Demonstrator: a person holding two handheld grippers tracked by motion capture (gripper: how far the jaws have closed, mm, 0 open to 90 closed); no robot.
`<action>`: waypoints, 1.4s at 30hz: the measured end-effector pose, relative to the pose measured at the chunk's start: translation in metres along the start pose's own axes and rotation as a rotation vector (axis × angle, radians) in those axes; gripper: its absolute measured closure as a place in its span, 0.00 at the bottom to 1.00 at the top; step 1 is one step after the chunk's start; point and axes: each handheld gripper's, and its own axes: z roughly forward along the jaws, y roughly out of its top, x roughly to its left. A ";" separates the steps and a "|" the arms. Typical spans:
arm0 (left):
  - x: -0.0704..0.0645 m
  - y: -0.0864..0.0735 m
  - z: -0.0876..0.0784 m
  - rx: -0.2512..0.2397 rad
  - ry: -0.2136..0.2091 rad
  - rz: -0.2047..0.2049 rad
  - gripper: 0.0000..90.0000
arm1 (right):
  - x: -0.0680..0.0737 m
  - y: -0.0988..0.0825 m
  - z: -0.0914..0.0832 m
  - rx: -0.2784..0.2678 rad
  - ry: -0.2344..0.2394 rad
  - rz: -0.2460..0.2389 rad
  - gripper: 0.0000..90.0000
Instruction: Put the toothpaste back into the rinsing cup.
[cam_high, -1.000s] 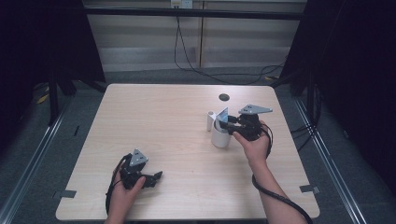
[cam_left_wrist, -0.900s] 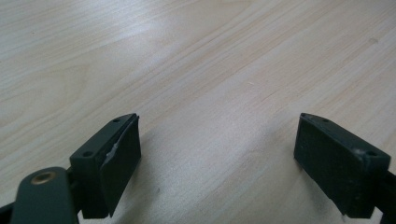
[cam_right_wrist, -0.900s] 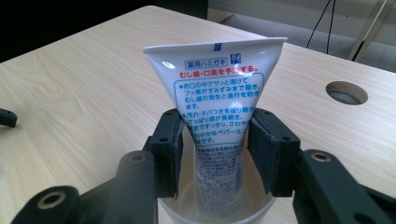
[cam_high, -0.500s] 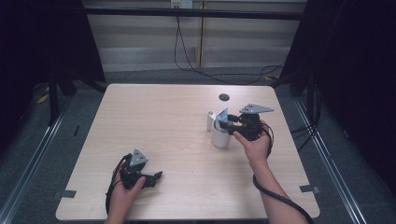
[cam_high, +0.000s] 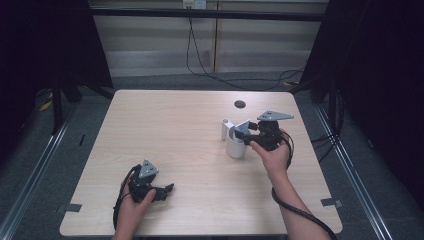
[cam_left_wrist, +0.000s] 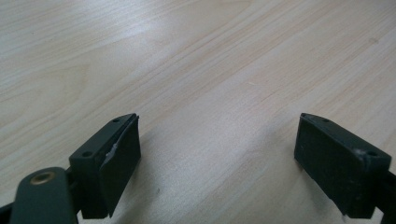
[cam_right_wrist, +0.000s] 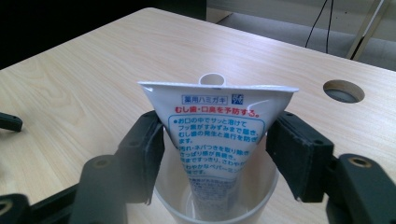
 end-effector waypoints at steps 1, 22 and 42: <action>0.000 0.000 0.000 0.000 0.000 0.000 0.16 | 0.001 0.000 0.000 0.003 0.002 -0.002 0.40; 0.000 0.000 0.000 -0.002 -0.001 -0.005 0.16 | 0.004 -0.001 -0.009 0.024 -0.025 -0.011 0.20; 0.001 0.001 0.001 0.005 0.001 0.009 0.15 | -0.004 -0.012 -0.029 0.044 -0.009 -0.006 0.15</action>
